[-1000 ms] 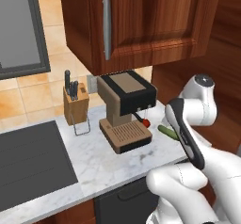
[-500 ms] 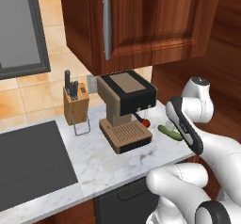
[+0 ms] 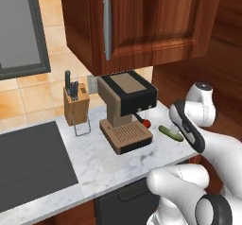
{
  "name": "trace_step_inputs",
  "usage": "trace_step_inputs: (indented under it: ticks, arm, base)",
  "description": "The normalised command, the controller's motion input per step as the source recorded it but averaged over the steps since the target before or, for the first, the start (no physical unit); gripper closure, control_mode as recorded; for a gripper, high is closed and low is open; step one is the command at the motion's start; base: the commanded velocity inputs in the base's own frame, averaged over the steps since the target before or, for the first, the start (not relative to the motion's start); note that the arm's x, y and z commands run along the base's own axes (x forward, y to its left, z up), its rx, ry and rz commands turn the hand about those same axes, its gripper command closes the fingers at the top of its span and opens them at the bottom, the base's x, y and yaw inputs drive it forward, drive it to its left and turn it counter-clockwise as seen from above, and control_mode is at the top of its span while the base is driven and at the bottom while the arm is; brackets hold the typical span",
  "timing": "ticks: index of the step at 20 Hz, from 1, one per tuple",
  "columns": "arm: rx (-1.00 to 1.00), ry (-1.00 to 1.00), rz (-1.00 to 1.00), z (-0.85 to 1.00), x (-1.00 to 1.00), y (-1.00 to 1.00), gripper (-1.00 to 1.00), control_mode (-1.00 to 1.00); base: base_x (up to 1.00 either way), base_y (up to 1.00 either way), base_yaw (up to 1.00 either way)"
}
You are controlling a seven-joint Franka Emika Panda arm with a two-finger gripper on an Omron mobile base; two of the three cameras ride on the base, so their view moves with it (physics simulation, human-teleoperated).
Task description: Place the liquor on the top shelf of the fridge to keep it out of children's reach, and place the cucumber and bell pepper on lower shelves for easy access.
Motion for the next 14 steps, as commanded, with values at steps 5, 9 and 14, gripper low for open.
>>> trace_step_inputs:
  ticks: [5,9,14]
  arm:
    - [0.0,0.0,0.0,-0.34,0.12,-0.05,-1.0,-1.0]
    - [0.0,0.01,0.0,-0.33,0.18,-0.01,-1.0,-1.0]
    - [0.0,0.0,0.0,-0.21,0.27,-0.03,-1.0,-1.0]
  base:
    - [0.0,0.0,0.0]
    - [0.0,0.0,0.0]
    - [0.0,0.0,0.0]
